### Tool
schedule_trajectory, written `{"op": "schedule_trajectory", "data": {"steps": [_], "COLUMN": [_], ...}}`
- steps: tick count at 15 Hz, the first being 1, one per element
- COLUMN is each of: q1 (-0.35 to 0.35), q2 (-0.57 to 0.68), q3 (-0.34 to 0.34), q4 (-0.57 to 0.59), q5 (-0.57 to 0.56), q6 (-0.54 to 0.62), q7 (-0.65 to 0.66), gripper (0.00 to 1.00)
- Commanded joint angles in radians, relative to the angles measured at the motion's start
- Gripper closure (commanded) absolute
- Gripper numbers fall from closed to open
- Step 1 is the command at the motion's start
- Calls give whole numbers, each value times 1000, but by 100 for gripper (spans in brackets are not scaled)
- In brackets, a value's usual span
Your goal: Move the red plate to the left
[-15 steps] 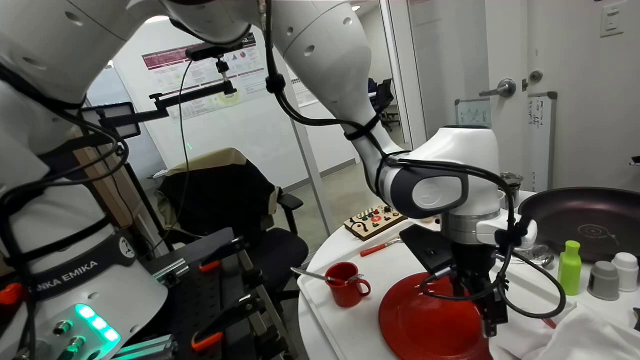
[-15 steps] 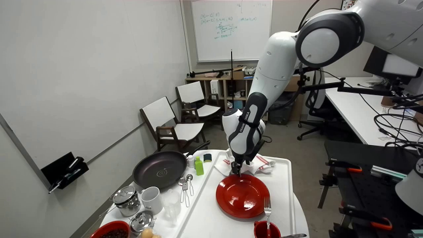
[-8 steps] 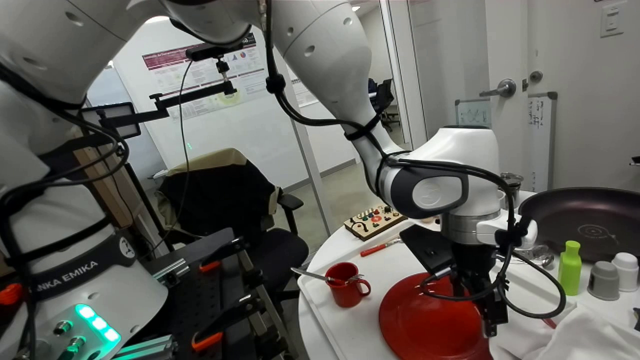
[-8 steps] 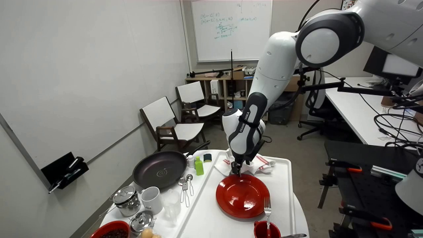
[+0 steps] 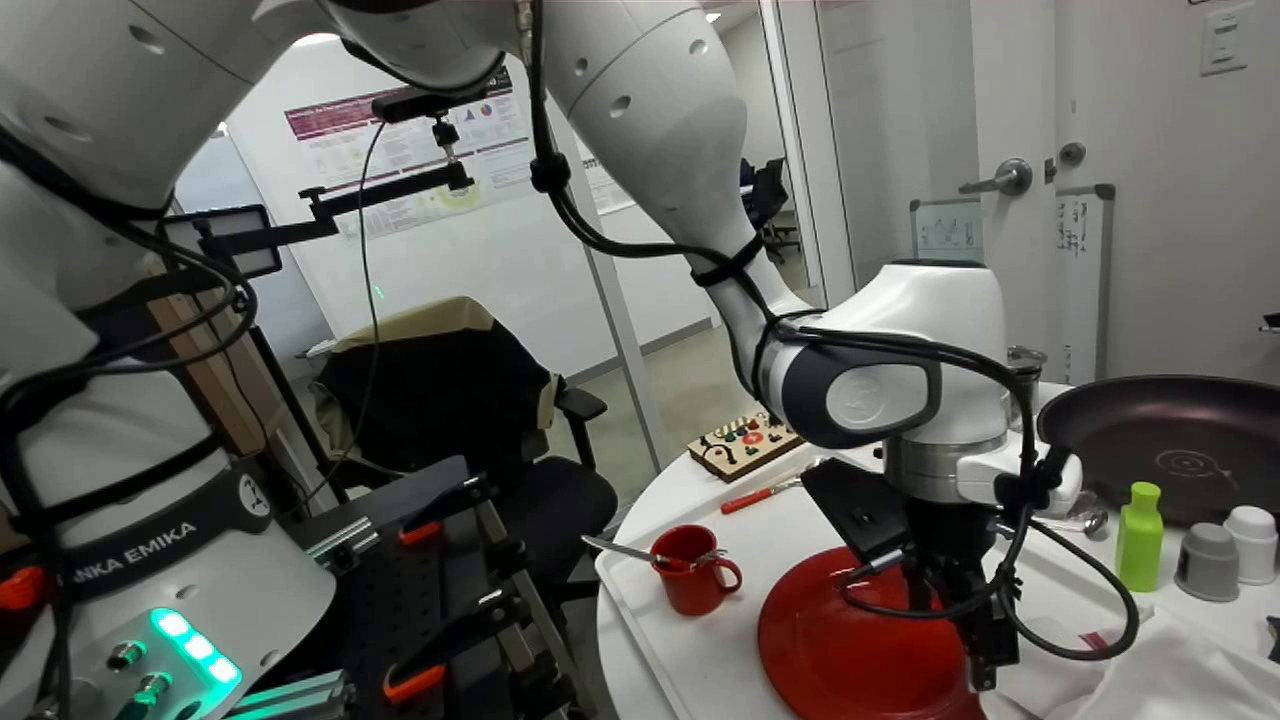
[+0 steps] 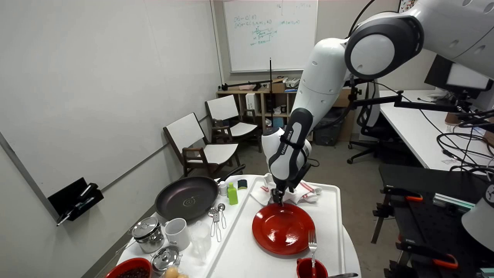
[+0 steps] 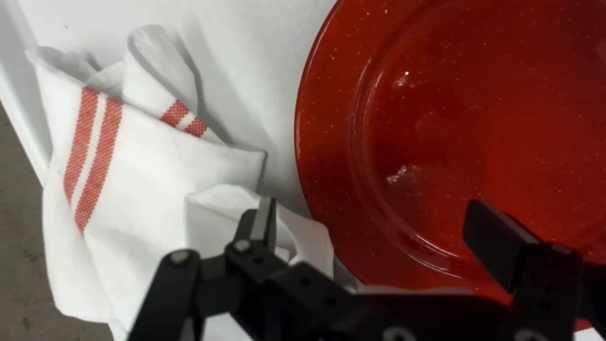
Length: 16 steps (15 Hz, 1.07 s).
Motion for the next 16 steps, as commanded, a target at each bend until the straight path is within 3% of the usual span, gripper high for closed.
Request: {"op": "schedule_trajectory", "data": {"steps": [1, 7, 16], "q1": [-53, -114, -105], "q2": [32, 98, 136], "q3": [23, 47, 64], "q4": [6, -11, -25], "q5": [1, -1, -2], "q6": [32, 109, 202], "q7": [-34, -81, -89], "gripper": [0, 0, 0]}}
